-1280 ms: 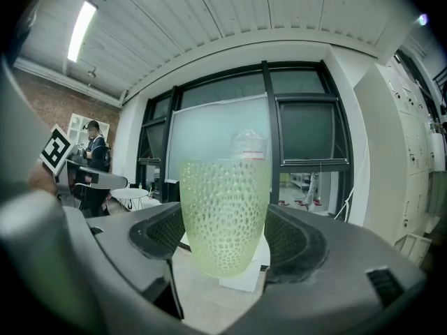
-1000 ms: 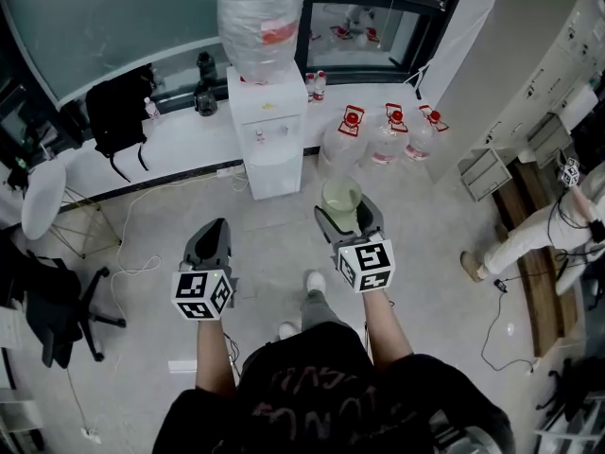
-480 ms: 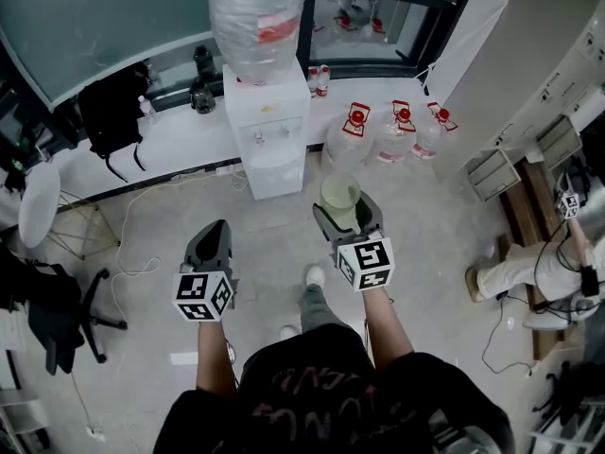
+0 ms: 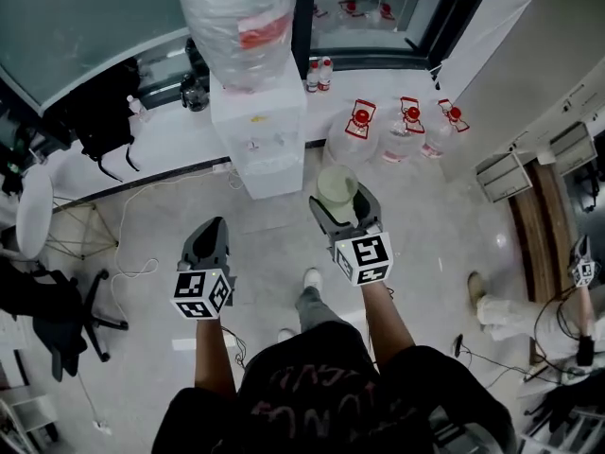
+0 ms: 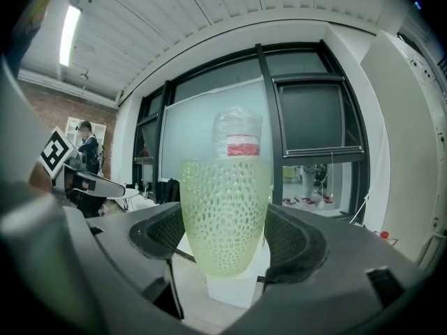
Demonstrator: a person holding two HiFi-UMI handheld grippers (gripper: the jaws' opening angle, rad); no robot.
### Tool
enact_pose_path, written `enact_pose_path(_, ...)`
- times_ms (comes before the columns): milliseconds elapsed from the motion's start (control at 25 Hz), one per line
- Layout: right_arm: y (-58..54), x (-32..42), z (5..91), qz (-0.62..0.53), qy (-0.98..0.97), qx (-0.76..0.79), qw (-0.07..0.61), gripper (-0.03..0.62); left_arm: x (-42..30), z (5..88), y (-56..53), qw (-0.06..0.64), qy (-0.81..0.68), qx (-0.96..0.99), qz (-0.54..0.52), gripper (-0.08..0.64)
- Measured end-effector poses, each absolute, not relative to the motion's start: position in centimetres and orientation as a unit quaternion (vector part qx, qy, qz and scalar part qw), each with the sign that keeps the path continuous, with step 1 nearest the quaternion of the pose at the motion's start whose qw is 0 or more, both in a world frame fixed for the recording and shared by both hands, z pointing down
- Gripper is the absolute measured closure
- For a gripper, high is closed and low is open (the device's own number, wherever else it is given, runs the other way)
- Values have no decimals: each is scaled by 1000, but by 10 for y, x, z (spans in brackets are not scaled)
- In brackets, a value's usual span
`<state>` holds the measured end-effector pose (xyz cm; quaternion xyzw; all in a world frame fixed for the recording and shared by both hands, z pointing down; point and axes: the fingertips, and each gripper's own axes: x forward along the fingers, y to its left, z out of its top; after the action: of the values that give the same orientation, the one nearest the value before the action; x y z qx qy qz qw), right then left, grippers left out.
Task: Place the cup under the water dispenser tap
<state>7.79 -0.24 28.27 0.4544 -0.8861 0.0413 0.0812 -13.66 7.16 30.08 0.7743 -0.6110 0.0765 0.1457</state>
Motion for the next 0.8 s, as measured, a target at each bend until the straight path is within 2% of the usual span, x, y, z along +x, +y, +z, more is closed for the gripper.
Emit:
enact_pose_path(440, -99, 86, 296, 52, -897, 431, 81, 232, -119, 307, -16, 149, -620, 765, 94, 551)
enact_pose_path(800, -136, 78, 308, 53, -902, 418, 91, 232, -122, 321, -48, 160, -620, 761, 106, 551)
